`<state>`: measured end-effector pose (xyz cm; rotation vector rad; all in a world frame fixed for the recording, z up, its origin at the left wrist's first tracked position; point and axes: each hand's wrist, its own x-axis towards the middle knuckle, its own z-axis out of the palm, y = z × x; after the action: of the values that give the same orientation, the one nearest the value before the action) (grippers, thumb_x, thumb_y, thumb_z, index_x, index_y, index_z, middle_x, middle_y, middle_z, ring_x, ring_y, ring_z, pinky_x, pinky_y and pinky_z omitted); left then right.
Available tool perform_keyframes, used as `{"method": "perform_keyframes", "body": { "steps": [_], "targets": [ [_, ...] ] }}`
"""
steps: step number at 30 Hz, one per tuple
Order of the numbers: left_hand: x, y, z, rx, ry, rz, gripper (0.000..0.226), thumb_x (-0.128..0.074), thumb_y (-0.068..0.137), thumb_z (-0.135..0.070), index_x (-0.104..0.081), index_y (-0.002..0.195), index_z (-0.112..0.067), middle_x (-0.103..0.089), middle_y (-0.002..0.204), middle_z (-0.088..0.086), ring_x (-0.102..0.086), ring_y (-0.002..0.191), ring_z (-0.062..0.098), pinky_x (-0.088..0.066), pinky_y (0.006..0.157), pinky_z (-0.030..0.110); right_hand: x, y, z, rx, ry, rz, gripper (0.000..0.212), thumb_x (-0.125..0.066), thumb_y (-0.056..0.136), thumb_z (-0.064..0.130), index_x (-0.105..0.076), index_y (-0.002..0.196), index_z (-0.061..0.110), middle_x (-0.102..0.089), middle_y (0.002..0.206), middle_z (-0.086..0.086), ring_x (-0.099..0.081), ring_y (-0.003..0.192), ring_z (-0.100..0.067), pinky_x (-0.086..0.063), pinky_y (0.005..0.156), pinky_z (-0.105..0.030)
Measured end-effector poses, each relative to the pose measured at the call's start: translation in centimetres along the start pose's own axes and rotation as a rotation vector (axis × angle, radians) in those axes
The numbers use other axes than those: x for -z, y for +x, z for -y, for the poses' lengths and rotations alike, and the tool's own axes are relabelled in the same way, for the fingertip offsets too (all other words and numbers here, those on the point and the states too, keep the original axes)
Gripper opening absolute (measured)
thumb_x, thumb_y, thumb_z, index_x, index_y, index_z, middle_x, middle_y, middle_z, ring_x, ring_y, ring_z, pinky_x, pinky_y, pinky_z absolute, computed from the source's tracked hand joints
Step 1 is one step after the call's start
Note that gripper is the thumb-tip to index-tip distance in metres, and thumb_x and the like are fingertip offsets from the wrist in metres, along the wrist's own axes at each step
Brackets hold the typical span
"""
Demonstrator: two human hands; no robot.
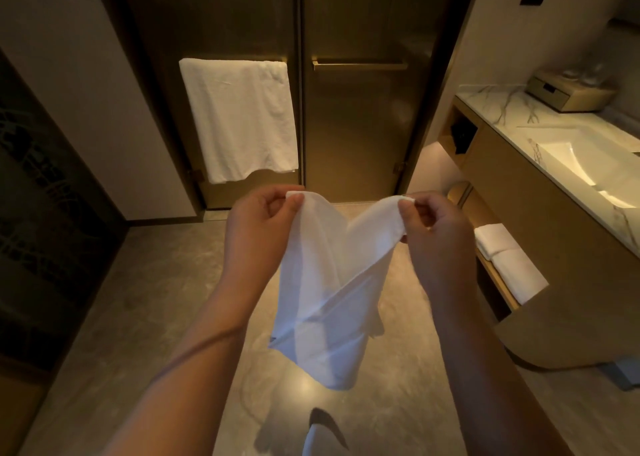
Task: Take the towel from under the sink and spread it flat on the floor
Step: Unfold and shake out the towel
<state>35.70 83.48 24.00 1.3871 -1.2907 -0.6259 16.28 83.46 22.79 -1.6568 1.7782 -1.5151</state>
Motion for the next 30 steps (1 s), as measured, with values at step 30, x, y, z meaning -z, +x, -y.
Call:
{"method": "perform_keyframes", "body": {
  "steps": [30],
  "targets": [
    [1.7, 1.5, 6.3, 0.203, 0.133, -0.24, 0.018, -0.056, 0.092, -0.025, -0.07, 0.105, -0.024, -0.067, 0.095, -0.008, -0.058, 0.084, -0.001, -0.042, 0.07, 0.016, 5.3, 2.3, -12.1, -0.172, -0.344, -0.124, 0.025, -0.047, 0.097, 0.02, -0.061, 0.11, 0.005, -0.068, 0.101, -0.013, -0.058, 0.084, -0.02, -0.042, 0.075, -0.027]
  ]
}}
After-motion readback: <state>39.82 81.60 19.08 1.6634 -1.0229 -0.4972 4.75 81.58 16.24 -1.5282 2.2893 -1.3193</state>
